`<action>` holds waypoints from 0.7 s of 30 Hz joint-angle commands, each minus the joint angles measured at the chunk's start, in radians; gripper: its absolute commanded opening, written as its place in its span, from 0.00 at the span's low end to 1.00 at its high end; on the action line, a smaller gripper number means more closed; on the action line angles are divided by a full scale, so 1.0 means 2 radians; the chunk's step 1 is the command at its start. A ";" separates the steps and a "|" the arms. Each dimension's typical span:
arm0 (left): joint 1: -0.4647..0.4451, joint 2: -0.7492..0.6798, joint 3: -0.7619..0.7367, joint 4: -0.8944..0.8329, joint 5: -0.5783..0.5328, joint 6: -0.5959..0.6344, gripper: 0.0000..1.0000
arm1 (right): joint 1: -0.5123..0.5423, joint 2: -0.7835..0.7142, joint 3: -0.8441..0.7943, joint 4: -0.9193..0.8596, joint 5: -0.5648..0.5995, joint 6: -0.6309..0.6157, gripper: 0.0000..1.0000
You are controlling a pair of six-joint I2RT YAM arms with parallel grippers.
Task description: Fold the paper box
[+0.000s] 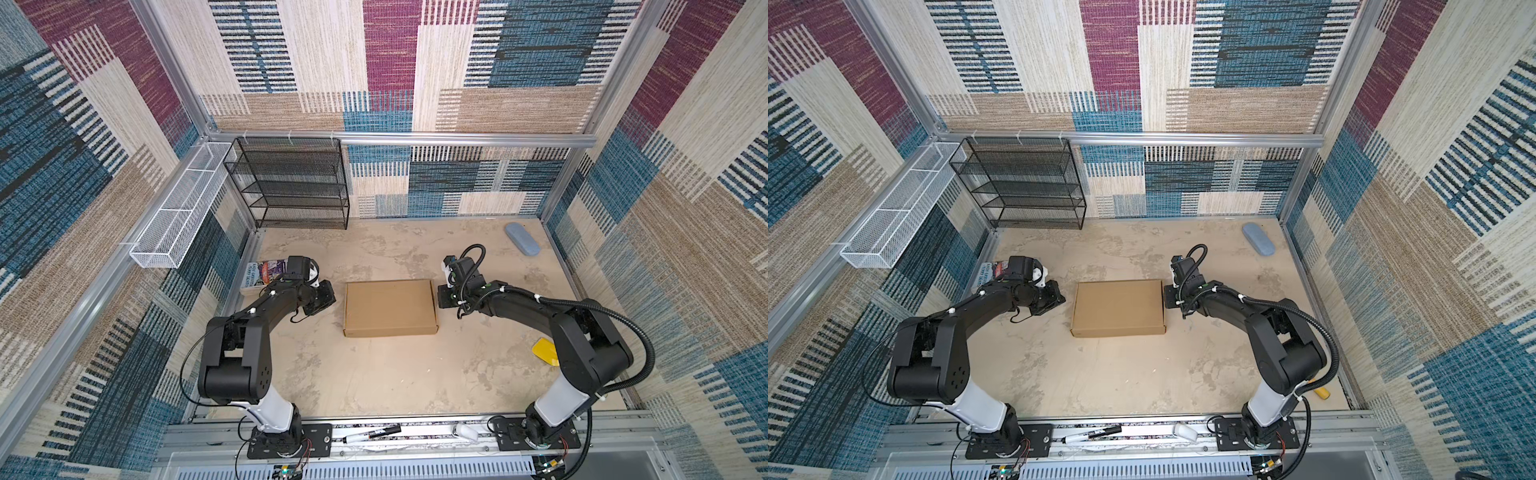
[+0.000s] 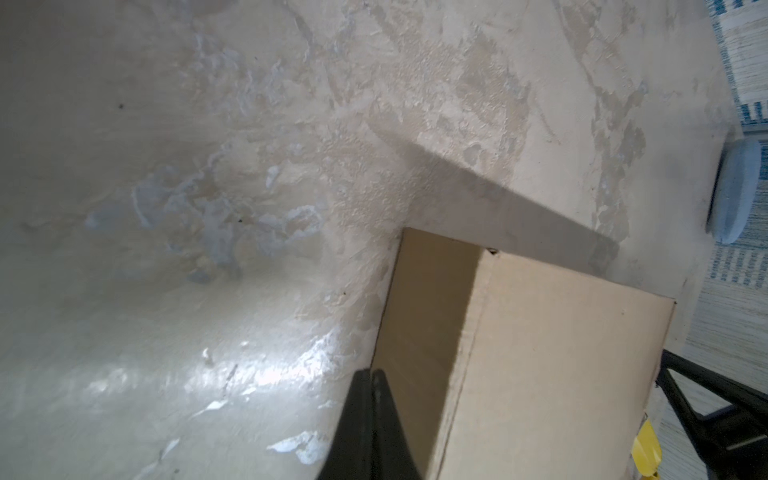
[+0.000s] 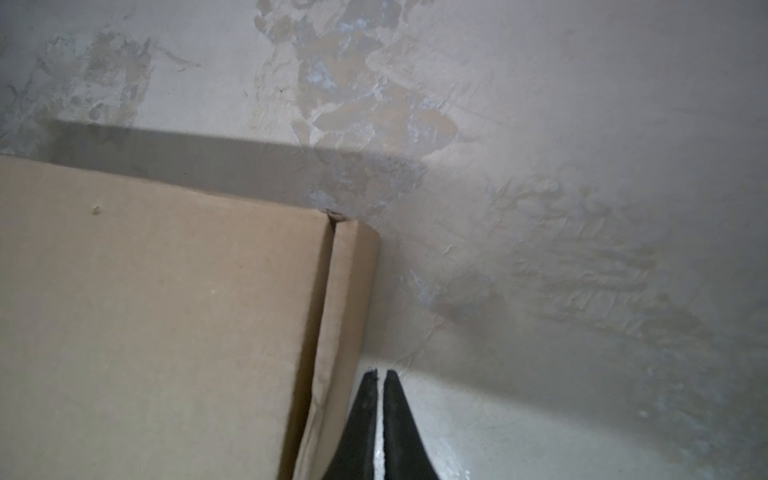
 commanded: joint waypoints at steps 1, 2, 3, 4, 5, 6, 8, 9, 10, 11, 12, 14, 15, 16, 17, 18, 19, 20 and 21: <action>-0.009 0.018 0.012 0.014 0.000 0.005 0.00 | 0.001 0.011 0.009 0.017 -0.014 -0.008 0.10; -0.014 0.024 0.016 0.013 0.000 0.005 0.00 | 0.001 0.014 0.010 0.018 -0.018 -0.008 0.10; -0.017 0.028 0.018 0.014 0.000 0.004 0.00 | 0.001 0.016 0.011 0.018 -0.021 -0.008 0.10; -0.021 0.032 0.020 0.016 0.000 0.003 0.00 | 0.001 0.017 0.011 0.019 -0.024 -0.008 0.10; -0.024 0.035 0.021 0.017 0.000 0.001 0.00 | 0.001 0.018 0.013 0.018 -0.027 -0.009 0.10; -0.027 0.038 0.022 0.019 0.000 0.001 0.00 | 0.001 0.019 0.014 0.018 -0.030 -0.009 0.10; -0.034 0.042 0.024 0.020 -0.001 0.000 0.00 | 0.005 0.021 0.017 0.016 -0.035 -0.010 0.10; -0.037 0.043 0.025 0.021 -0.001 -0.001 0.00 | 0.007 0.022 0.020 0.014 -0.035 -0.012 0.10; -0.040 0.044 0.025 0.022 -0.001 -0.002 0.00 | 0.010 0.025 0.024 0.011 -0.034 -0.013 0.10; -0.042 0.045 0.025 0.024 -0.002 -0.004 0.00 | 0.013 0.028 0.027 0.007 -0.030 -0.013 0.10; -0.045 0.046 0.025 0.025 -0.001 -0.005 0.00 | 0.016 0.031 0.031 0.003 -0.027 -0.013 0.10; -0.050 0.049 0.025 0.030 0.000 -0.008 0.00 | 0.023 0.040 0.038 -0.001 -0.024 -0.013 0.10; -0.051 0.051 0.025 0.031 0.002 -0.009 0.00 | 0.026 0.043 0.040 -0.003 -0.022 -0.013 0.10; -0.054 0.052 0.026 0.034 0.003 -0.010 0.00 | 0.029 0.046 0.043 -0.005 -0.019 -0.013 0.09; -0.057 0.053 0.026 0.034 0.003 -0.011 0.00 | 0.032 0.050 0.046 -0.007 -0.017 -0.013 0.09; -0.058 0.054 0.026 0.036 0.004 -0.012 0.00 | 0.034 0.052 0.048 -0.007 -0.015 -0.013 0.09; -0.060 0.055 0.026 0.038 0.006 -0.013 0.00 | 0.036 0.055 0.049 -0.007 -0.012 -0.011 0.09; -0.062 0.056 0.026 0.040 0.007 -0.014 0.00 | 0.037 0.056 0.050 -0.007 -0.014 -0.009 0.09; -0.064 0.057 0.026 0.041 0.007 -0.015 0.00 | 0.038 0.058 0.051 -0.007 -0.012 -0.008 0.09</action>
